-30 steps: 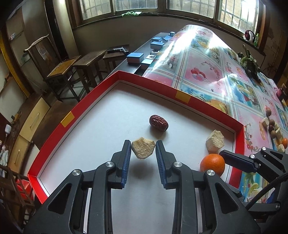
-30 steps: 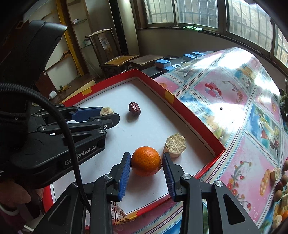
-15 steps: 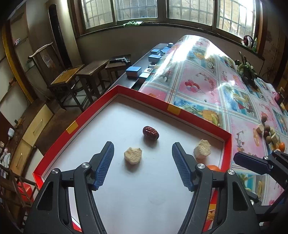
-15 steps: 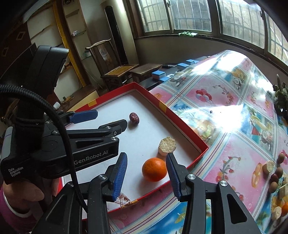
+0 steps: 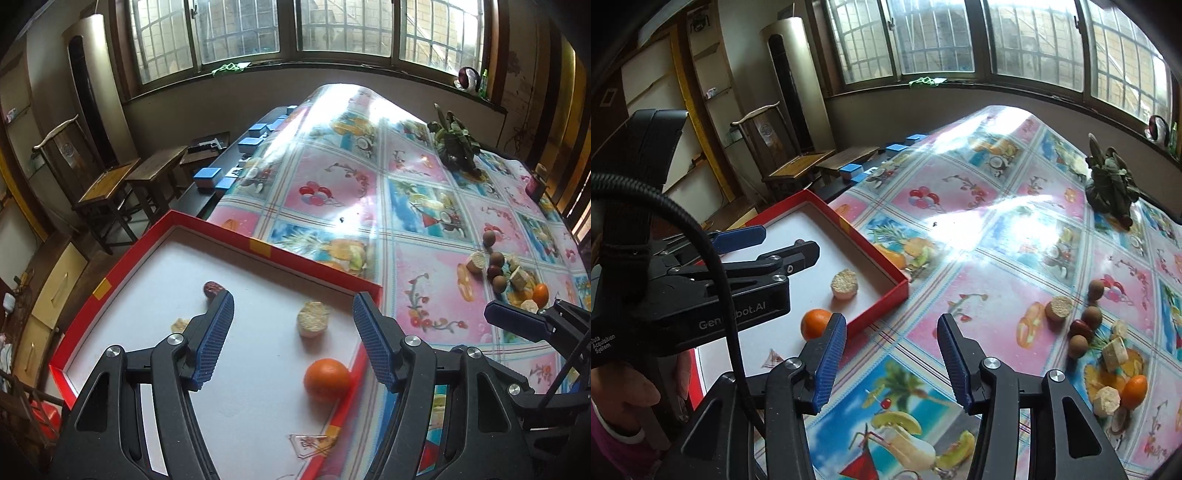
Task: Organize fruits
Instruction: 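Release the bread slice in the tray with the left tool while the right tool places the orange there, then grasp a round bread slice with the left tool while the right tool grasps a pale bread chunk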
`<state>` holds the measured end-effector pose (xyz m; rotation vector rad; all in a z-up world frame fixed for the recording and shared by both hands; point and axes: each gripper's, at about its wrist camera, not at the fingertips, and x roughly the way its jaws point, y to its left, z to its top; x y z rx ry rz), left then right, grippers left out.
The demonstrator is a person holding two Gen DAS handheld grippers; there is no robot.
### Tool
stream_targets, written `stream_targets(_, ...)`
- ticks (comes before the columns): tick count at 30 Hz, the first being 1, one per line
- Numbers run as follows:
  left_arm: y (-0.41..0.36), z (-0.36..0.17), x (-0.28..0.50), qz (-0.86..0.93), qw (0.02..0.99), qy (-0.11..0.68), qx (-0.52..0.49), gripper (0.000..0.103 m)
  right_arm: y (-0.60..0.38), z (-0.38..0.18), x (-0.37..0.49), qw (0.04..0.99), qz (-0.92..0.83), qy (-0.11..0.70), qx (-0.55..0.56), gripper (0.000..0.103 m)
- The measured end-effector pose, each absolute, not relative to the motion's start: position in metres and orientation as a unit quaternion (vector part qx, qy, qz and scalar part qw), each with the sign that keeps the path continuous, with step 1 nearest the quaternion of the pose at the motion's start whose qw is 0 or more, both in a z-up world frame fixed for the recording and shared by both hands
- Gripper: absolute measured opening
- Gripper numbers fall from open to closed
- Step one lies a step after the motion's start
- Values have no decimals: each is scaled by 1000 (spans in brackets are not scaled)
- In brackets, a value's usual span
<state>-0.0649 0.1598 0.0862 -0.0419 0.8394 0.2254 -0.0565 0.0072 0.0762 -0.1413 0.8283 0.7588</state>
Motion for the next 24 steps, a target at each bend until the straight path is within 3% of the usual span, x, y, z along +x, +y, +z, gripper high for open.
stream_targets(24, 25, 48, -10, -34, 888, 459, 16, 68, -175, 28, -35, 874, 201, 442, -8, 51)
